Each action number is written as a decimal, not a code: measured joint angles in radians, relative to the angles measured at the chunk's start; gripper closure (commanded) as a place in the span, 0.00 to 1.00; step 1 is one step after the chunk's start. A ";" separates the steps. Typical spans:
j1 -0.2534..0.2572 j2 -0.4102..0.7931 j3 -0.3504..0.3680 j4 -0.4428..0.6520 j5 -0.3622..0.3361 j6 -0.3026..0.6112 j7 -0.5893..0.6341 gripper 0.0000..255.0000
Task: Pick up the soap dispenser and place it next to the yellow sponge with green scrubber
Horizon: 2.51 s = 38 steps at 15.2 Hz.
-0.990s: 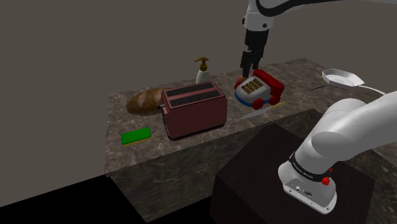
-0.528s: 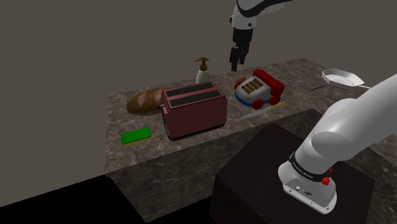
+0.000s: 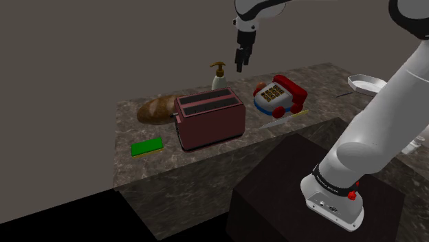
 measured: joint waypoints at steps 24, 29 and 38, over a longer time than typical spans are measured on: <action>-0.048 0.529 0.009 0.537 0.108 0.030 -0.225 0.00; -0.048 0.529 0.009 0.537 0.108 0.031 -0.226 1.00; -0.049 0.528 0.009 0.542 0.108 0.025 -0.225 1.00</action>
